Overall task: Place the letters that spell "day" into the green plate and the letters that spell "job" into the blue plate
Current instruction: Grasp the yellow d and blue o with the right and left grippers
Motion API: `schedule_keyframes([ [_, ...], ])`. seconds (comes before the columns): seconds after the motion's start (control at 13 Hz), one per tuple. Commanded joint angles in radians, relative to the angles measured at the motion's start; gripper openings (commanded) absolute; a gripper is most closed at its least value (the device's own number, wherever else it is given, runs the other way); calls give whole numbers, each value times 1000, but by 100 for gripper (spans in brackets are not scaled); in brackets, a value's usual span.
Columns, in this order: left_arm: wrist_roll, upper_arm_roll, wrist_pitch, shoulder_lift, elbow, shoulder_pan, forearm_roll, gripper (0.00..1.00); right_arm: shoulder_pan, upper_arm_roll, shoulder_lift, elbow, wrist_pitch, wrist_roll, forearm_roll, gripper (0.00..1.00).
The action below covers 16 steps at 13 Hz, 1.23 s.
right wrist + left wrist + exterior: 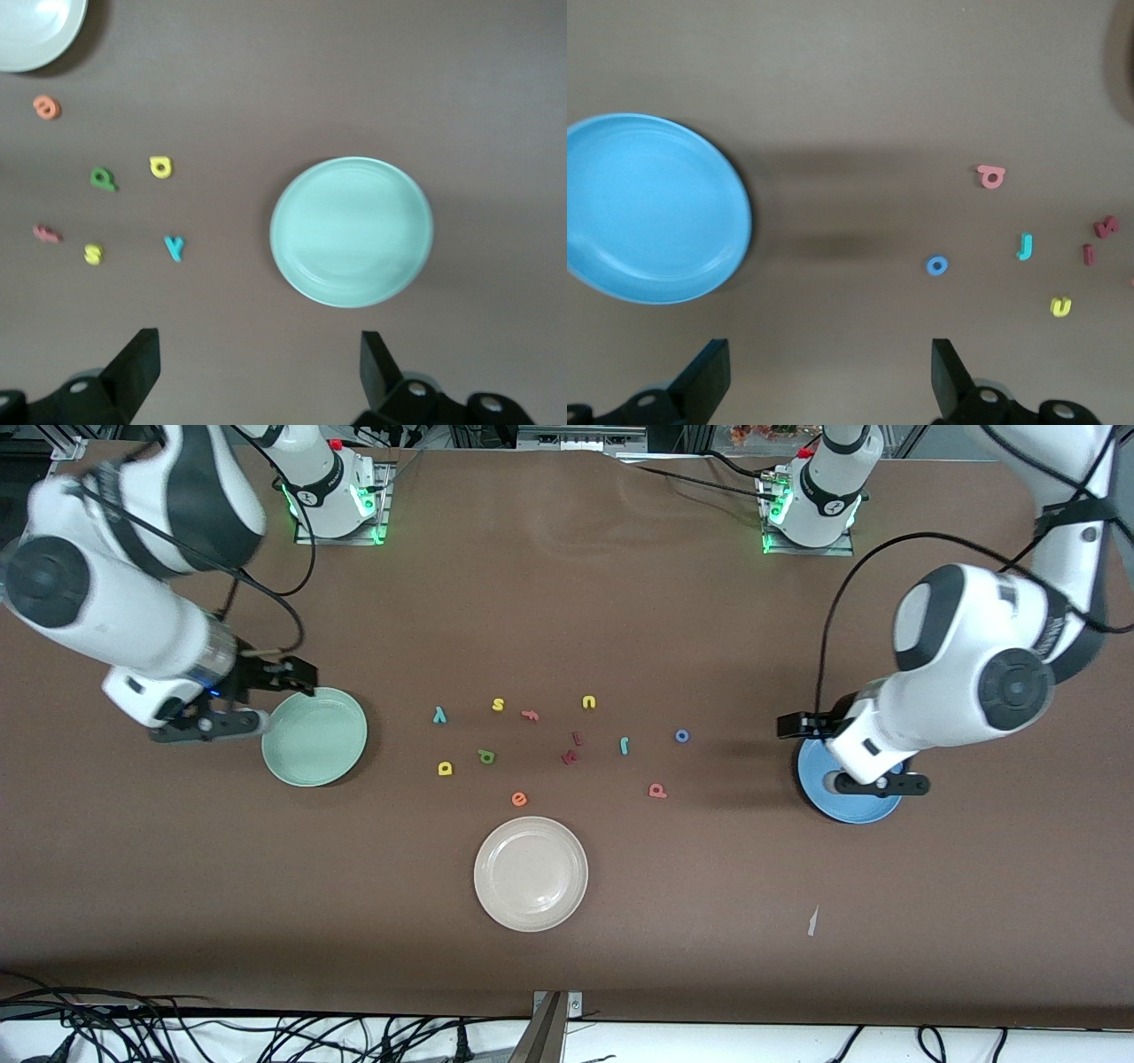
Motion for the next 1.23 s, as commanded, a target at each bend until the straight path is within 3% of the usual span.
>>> schedule_keyframes([
  [0.0,-122,8,219,-12,-159,-100,-21,100,79,-3,81,9,80,185,-10,100],
  [0.23,-216,8,457,7,-296,-204,-7,100,136,-2,172,9,189,320,-2,100],
  [0.46,-231,8,553,74,-312,-272,-7,100,197,-3,251,9,287,431,-8,99],
  [0.61,-247,9,631,128,-321,-301,-7,97,218,-3,288,3,330,452,-10,86],
  [0.69,-245,9,645,148,-321,-303,-6,96,218,-5,314,-2,378,452,-10,80],
  [0.84,-238,8,645,160,-328,-303,39,93,216,-10,382,-5,487,452,-20,79],
  [1.15,-228,8,645,168,-356,-301,99,86,222,-13,440,-48,579,454,-131,74],
])
